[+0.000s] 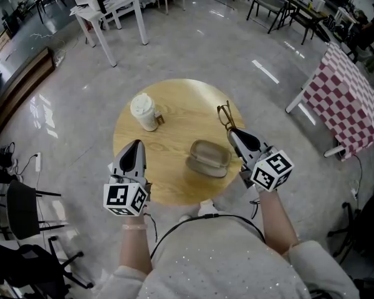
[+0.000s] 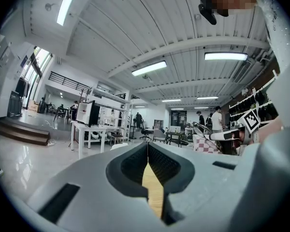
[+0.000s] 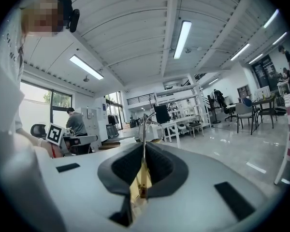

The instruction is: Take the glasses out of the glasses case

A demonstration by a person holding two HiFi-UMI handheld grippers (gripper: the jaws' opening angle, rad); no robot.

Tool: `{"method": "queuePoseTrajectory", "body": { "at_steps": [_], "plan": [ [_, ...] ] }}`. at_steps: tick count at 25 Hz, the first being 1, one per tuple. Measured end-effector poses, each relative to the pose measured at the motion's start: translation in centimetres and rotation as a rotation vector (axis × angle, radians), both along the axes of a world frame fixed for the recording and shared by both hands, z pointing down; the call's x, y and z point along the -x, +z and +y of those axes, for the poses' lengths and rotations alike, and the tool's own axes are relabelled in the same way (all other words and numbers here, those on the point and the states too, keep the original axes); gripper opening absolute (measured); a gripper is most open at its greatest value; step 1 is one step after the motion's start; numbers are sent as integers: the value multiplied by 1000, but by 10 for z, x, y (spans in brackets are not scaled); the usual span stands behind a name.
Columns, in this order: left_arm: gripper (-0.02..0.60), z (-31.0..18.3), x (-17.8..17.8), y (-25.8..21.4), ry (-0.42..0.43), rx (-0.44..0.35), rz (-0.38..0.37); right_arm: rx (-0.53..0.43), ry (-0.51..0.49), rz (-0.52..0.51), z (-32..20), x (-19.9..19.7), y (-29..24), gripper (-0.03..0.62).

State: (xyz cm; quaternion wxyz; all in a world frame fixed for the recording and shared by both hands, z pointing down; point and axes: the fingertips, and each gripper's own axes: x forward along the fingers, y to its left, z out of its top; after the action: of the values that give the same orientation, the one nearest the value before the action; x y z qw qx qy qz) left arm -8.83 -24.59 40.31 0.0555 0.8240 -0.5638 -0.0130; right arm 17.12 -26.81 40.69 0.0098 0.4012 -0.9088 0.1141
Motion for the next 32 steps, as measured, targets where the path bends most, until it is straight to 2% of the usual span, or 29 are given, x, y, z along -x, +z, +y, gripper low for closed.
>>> {"method": "queuePoseTrajectory", "body": {
  "at_steps": [32],
  "plan": [
    [6, -3, 3, 2, -34, 1, 9, -17, 38, -14, -6, -14, -3, 21]
  ]
}}
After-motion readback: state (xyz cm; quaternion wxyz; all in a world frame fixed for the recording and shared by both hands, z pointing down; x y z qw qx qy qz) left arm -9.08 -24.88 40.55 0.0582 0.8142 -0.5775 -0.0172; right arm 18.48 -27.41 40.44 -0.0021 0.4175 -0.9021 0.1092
